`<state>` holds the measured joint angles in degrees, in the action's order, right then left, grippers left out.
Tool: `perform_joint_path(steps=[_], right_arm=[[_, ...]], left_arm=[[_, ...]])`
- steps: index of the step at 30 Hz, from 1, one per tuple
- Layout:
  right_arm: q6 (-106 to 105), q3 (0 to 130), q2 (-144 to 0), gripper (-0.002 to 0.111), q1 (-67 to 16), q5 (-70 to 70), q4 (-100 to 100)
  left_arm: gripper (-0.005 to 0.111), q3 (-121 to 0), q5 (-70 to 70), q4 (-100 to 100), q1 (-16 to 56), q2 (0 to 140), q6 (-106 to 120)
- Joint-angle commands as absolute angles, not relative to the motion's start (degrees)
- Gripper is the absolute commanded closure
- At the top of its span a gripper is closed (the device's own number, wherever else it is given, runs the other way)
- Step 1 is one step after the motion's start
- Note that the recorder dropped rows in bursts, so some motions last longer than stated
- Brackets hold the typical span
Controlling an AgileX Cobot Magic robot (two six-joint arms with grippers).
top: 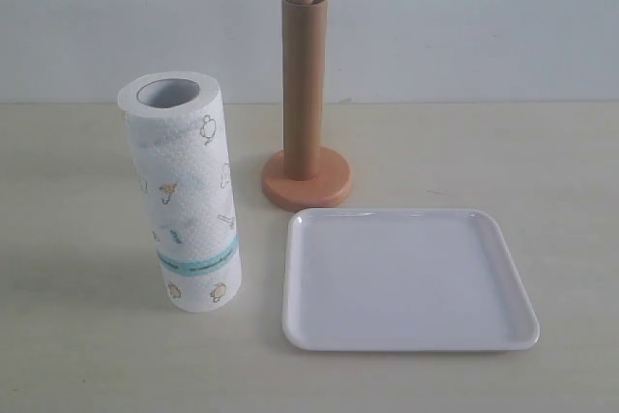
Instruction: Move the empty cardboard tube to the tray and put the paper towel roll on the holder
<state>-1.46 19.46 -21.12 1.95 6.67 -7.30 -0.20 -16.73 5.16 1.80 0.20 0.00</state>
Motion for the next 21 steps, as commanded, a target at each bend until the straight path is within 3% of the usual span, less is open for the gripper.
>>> perform_joint_path(steps=[1,21], right_arm=[[-1.9,20.3,-26.4,0.099,2.2,7.4,-6.9],[-0.5,20.3,-29.6,0.099,2.2,8.7,-7.0]], left_arm=[[0.103,0.0,-16.5,5.1,1.6,0.0,0.0],[0.103,0.0,-16.5,5.1,1.6,0.0,0.0]])
